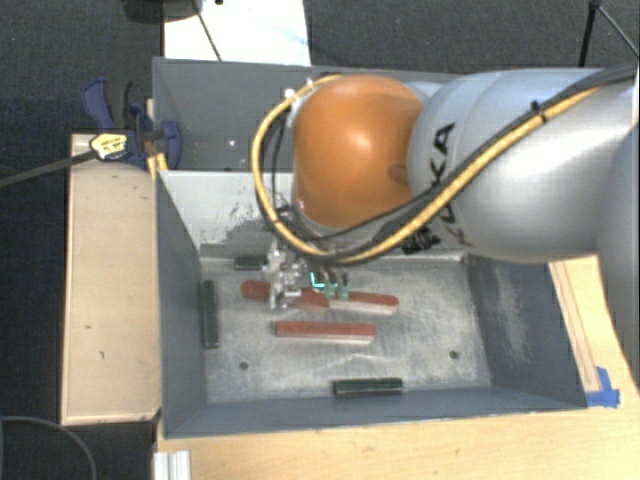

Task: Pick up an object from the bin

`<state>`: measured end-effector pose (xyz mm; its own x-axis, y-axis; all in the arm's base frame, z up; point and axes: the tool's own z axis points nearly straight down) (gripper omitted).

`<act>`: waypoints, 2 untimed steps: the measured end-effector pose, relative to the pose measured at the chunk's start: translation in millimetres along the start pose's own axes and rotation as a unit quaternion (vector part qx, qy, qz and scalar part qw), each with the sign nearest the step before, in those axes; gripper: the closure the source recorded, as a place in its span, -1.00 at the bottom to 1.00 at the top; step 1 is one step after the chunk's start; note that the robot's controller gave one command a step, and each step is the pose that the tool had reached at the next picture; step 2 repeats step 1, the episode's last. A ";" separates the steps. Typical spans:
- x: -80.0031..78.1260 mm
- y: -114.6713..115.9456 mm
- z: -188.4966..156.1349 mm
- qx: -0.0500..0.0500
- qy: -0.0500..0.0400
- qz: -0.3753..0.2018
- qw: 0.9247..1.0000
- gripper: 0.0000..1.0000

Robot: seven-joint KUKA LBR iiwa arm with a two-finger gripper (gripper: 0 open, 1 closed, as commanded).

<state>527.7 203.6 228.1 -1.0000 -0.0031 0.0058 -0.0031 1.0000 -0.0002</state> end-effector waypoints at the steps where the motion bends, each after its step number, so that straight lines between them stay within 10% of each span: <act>1: -2.0 -1.2 -4.1 -0.001 -0.004 0.003 1.000 1.00; 2: -2.0 -1.2 -4.1 -0.001 -0.004 0.003 1.000 1.00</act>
Offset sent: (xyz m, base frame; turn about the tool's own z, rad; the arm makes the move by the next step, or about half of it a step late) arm 0.0000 0.0000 0.0000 0.0000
